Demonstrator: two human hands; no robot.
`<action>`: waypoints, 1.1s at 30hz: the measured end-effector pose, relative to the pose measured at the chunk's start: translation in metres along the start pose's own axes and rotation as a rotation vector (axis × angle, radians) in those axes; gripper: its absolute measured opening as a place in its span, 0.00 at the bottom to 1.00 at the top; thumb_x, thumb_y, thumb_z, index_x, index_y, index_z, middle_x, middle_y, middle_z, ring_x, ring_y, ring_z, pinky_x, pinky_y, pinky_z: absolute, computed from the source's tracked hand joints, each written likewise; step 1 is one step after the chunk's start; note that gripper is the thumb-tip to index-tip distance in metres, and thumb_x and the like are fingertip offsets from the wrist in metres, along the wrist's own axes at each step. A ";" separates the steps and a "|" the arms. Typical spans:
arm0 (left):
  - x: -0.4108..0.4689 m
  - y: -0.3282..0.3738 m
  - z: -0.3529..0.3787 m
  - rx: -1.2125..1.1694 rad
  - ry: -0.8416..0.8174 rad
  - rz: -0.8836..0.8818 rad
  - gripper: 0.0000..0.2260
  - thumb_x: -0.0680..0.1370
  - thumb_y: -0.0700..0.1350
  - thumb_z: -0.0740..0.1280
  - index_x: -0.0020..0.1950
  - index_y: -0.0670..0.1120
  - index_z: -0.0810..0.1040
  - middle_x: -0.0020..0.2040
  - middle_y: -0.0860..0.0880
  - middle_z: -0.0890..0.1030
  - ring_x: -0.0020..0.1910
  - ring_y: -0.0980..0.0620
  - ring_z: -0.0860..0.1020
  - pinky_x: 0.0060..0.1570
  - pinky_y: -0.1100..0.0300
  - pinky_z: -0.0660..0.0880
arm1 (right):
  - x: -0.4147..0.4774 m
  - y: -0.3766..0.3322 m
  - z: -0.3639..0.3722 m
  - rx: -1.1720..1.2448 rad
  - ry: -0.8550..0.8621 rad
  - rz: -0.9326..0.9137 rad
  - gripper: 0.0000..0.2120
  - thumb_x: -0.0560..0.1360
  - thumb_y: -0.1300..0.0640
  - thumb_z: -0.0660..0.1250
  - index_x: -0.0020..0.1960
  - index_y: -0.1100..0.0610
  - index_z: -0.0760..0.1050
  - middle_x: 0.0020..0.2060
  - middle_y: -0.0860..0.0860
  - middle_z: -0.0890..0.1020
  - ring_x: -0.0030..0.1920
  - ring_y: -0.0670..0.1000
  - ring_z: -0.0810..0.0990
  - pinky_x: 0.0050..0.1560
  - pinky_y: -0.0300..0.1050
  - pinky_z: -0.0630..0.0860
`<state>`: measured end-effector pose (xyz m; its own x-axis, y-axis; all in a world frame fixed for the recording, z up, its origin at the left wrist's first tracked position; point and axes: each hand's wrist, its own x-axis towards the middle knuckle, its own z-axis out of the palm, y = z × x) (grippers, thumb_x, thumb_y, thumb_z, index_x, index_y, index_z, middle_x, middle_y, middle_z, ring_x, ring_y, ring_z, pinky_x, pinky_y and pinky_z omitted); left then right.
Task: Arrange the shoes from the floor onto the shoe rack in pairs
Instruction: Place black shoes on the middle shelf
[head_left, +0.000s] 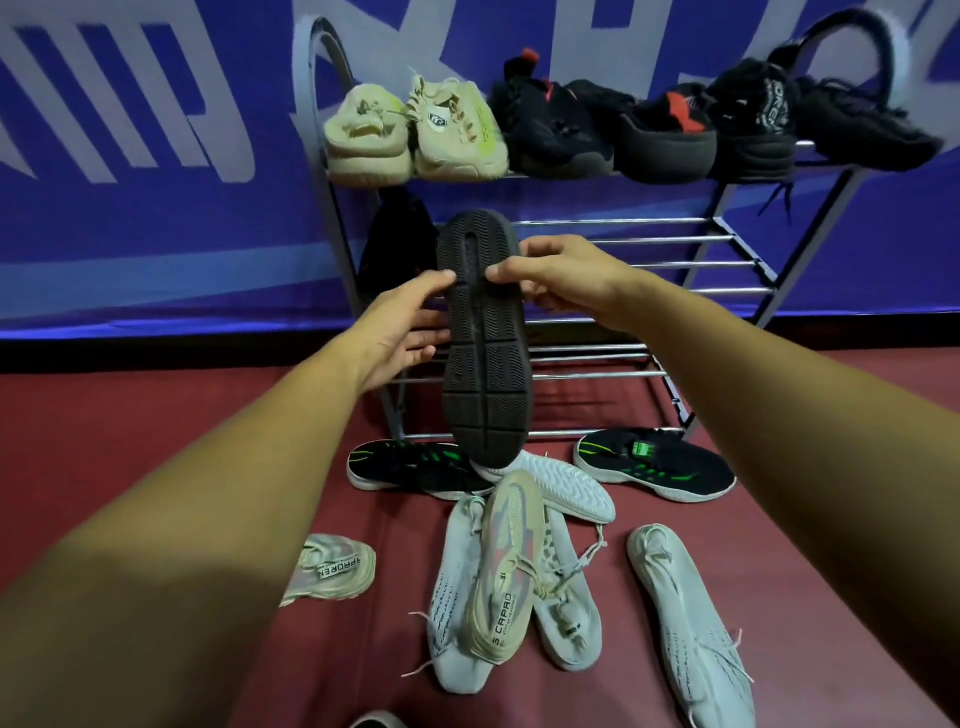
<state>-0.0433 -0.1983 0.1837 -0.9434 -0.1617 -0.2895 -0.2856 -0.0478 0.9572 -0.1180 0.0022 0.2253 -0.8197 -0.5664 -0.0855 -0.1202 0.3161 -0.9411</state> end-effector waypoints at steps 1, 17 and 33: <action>-0.001 0.001 0.000 -0.010 0.008 -0.021 0.13 0.76 0.62 0.66 0.52 0.53 0.78 0.43 0.50 0.84 0.40 0.54 0.80 0.37 0.61 0.69 | -0.001 -0.002 -0.001 0.013 0.005 -0.003 0.15 0.70 0.48 0.77 0.50 0.53 0.76 0.33 0.50 0.72 0.32 0.45 0.69 0.34 0.40 0.64; -0.009 0.004 -0.004 -0.215 -0.190 -0.321 0.35 0.66 0.75 0.65 0.58 0.48 0.79 0.47 0.41 0.82 0.42 0.46 0.78 0.39 0.57 0.71 | -0.010 -0.007 -0.001 -0.116 -0.157 -0.076 0.21 0.62 0.48 0.82 0.48 0.53 0.77 0.40 0.54 0.75 0.42 0.53 0.69 0.41 0.45 0.64; -0.015 0.002 -0.010 -0.268 -0.352 -0.242 0.16 0.69 0.49 0.69 0.53 0.43 0.75 0.46 0.44 0.76 0.41 0.48 0.78 0.35 0.61 0.71 | -0.021 0.044 -0.003 -0.126 -0.198 0.214 0.32 0.66 0.45 0.80 0.65 0.50 0.72 0.46 0.50 0.86 0.41 0.48 0.79 0.45 0.46 0.70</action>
<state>-0.0277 -0.2061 0.1896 -0.8684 0.2251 -0.4418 -0.4933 -0.3017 0.8159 -0.1082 0.0304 0.1863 -0.7102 -0.6104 -0.3507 -0.0356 0.5287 -0.8480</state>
